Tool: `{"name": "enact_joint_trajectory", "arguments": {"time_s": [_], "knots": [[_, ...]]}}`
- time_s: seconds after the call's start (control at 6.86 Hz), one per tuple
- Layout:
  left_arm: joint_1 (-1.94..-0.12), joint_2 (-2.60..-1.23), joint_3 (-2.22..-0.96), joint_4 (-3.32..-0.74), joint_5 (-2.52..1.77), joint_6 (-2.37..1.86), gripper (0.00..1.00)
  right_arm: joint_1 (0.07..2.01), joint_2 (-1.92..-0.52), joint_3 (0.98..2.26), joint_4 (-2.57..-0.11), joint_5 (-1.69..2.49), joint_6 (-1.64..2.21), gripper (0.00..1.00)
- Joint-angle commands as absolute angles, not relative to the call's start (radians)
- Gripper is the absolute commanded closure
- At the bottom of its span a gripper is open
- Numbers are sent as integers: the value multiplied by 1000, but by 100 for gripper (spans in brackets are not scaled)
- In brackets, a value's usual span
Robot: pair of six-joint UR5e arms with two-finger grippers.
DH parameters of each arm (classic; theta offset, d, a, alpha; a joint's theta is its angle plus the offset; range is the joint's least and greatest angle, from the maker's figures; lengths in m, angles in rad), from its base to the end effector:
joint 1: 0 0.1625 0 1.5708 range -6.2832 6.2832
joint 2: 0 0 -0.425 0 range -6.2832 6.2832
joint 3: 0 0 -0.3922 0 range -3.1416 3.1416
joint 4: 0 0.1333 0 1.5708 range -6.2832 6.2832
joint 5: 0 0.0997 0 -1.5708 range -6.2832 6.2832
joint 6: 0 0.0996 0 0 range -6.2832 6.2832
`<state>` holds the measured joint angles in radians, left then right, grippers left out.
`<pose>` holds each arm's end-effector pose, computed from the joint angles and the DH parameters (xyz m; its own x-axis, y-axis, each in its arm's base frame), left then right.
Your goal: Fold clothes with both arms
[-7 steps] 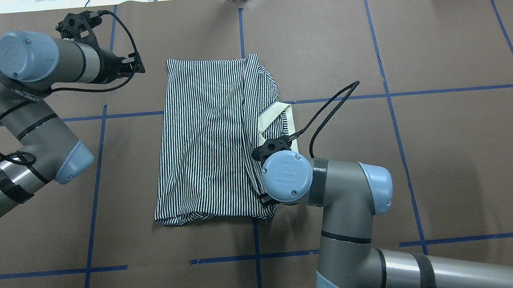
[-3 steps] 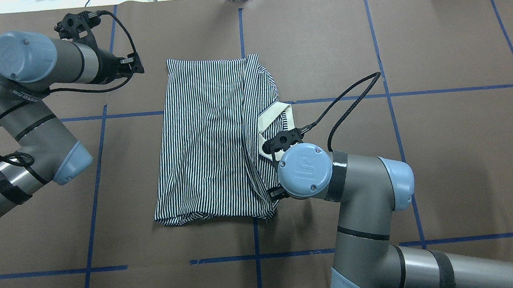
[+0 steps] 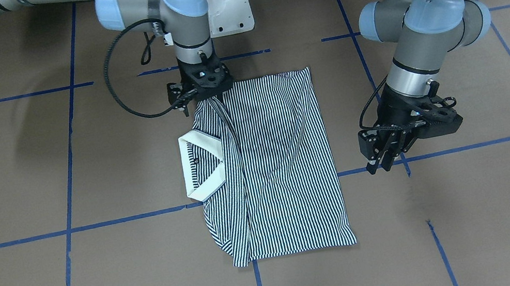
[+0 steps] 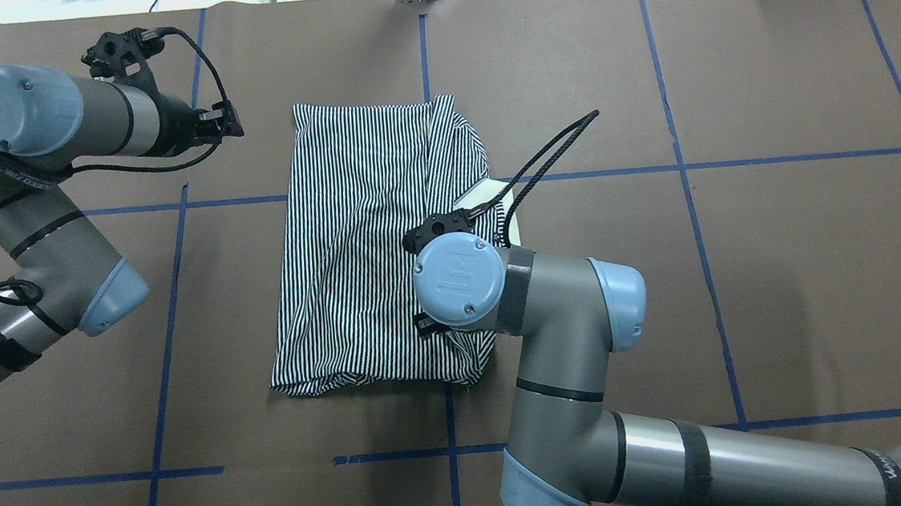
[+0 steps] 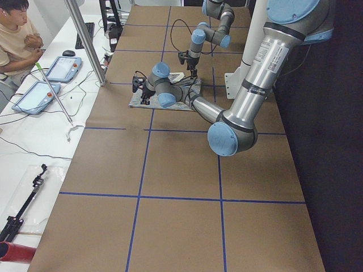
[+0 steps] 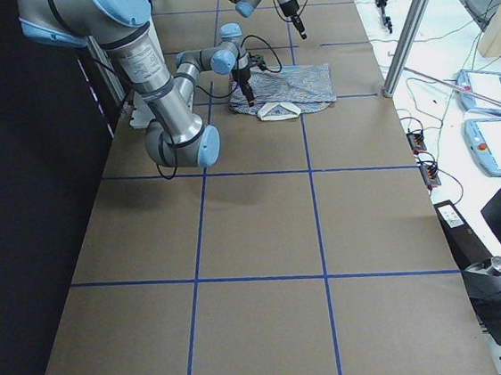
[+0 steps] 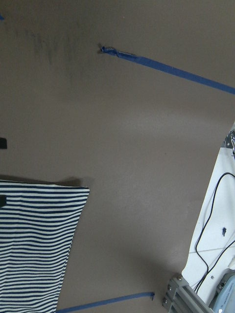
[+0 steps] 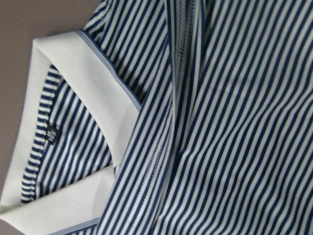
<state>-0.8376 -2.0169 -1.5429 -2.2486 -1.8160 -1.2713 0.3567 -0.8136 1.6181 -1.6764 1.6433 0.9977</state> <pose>0.3695 -0.5733 0.3421 0.4624 -0.0857 -0.8825 0.4604 0.8738 0.1564 -0.6158 -0.3640 0.2007 0.7679 -0.2910 0.5706 0.1331 0.9439 0.3023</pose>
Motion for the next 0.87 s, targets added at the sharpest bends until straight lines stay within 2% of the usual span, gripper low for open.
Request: {"name": "enact_joint_trajectory", "arguments": {"time_s": [0.0,0.15,0.73], "knots": [[-838,-2013,-1551,-2247,-1816,-1272,57,354,-772,1545,-1677,1643,996,0],[-836,-2013,-1549,-2247,-1816,-1270,57,350,-766,1510,-1677,1641,994,0],[-838,-2008,-1551,-2249,-1816,-1272,57,360,-772,1505,-1677,1641,936,0]]}}
